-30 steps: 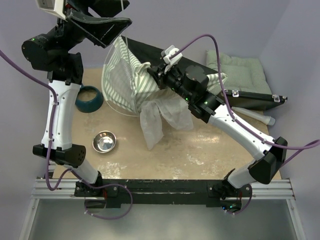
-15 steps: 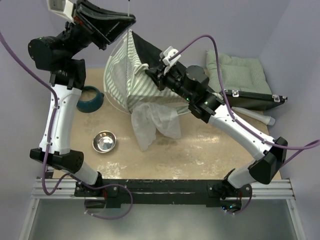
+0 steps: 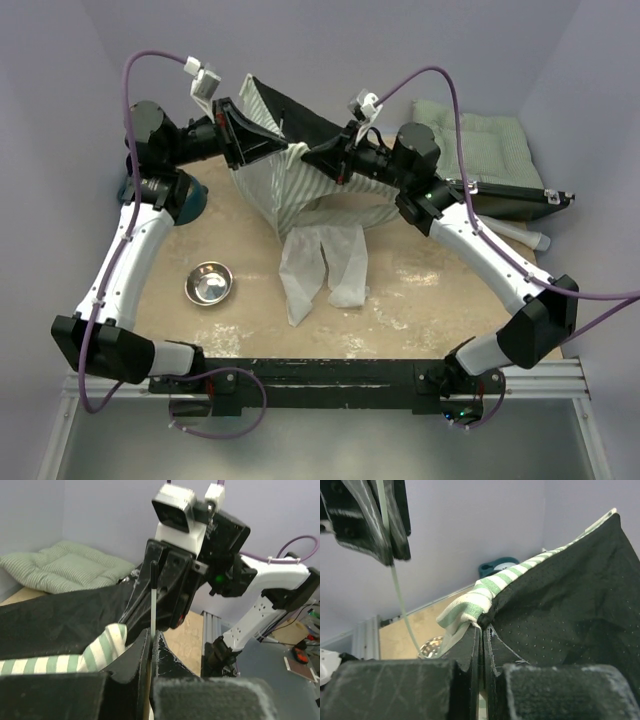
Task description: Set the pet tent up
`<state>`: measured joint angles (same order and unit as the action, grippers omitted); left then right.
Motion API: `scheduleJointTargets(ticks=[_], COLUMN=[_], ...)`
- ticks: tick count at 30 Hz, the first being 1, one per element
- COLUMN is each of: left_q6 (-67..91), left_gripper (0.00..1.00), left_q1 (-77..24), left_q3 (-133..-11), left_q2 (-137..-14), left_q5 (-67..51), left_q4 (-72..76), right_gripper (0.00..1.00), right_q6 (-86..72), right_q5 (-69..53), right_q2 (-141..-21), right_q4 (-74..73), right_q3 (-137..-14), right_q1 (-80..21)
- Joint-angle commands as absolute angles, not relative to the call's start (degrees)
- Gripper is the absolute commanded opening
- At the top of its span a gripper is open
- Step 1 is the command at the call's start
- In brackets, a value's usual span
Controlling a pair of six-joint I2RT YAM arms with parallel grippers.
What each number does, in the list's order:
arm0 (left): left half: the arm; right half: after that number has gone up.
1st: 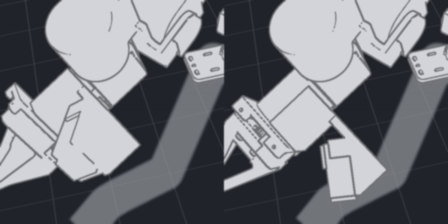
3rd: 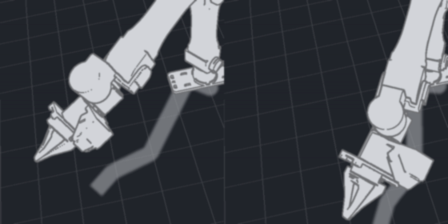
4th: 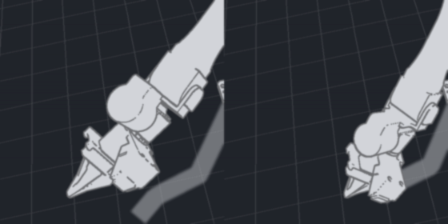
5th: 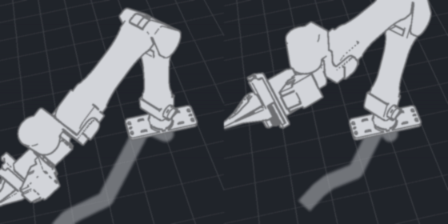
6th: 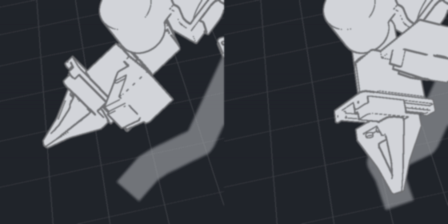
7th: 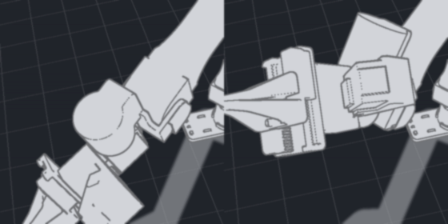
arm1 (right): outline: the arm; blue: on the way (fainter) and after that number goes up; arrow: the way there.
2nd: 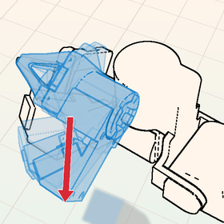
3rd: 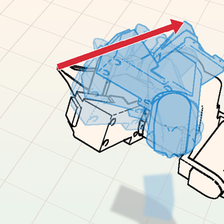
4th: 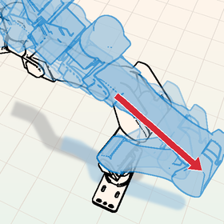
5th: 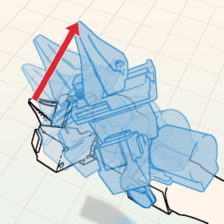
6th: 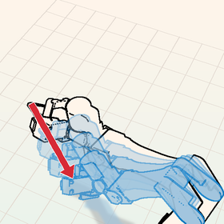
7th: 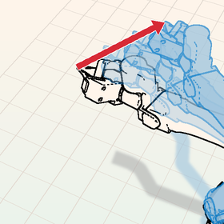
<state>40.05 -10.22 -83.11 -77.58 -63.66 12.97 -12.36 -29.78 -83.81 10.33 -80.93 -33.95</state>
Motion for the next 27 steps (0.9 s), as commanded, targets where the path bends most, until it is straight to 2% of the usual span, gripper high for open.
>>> scheduleJointTargets(ticks=[1, 8, 14, 27], left_q6=[24.3, 15.5, 18.5, 18.4], left_gripper=[0.0, 0.0, 0.0, 0.0], left_q1=[-9.8, -10.5, -12.7, -19.5], left_q3=[-81.1, -76.3, -72.5, -72.2], left_q2=[-74.8, -73.7, -73.9, -79.5], left_q5=[-66.0, -65.7, -66.0, -68.0], left_q4=[-8.9, -20.2, -14.8, -11.3], right_gripper=[0.0, 0.0, 0.0, 0.0], right_q6=[-21.0, -31.1, -34.3, -36.7], right_q5=[-37.3, -40.9, -42.4, -41.5], right_q2=[-80.7, -82.3, -84.1, -84.2], right_q4=[23.0, 29.0, 32.0, 34.6], right_q3=[-81.2, -79.7, -79.9, -78.5], right_q1=[-31.4, -26.8, -26.6, -26.7])
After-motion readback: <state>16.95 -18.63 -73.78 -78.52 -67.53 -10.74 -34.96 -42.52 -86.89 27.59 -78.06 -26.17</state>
